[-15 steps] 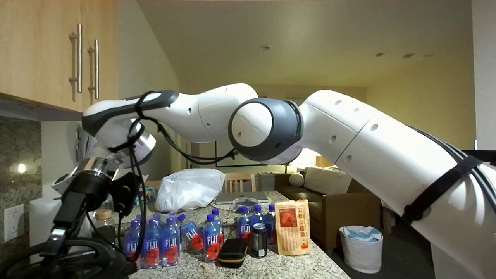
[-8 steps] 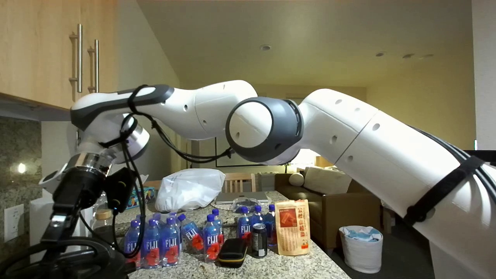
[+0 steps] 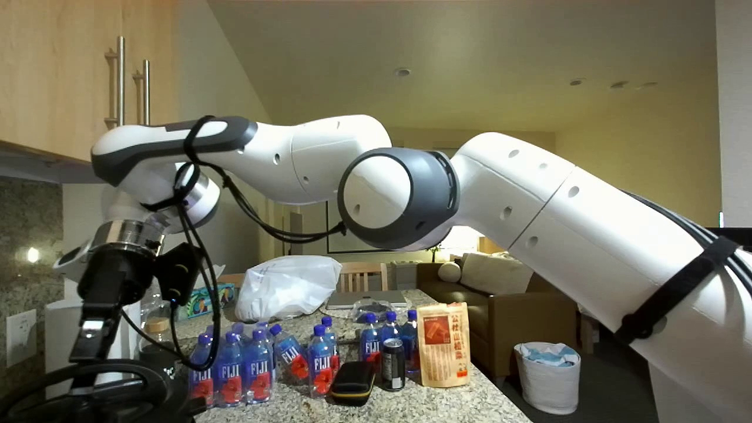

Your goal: Pick up the lid from the countertop and put it on the pressure cooker.

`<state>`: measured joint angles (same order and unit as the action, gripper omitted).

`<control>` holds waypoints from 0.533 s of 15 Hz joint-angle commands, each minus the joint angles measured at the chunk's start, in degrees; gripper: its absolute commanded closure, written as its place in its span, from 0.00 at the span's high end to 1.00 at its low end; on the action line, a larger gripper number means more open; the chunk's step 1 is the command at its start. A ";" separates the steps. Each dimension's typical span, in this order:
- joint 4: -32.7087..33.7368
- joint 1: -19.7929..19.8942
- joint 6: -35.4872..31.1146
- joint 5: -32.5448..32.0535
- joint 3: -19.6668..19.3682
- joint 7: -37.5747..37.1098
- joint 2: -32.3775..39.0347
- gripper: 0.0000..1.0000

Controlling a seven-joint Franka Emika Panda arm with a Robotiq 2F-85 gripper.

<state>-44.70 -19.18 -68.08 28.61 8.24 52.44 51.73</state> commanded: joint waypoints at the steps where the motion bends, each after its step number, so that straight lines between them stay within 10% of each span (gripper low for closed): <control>1: 0.80 -0.72 -1.37 -2.16 -2.02 -1.75 -0.68 1.00; 8: 1.16 0.35 -7.35 -1.18 -5.75 -2.16 -2.50 1.00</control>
<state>-42.42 -19.29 -73.23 27.79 3.73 52.36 51.55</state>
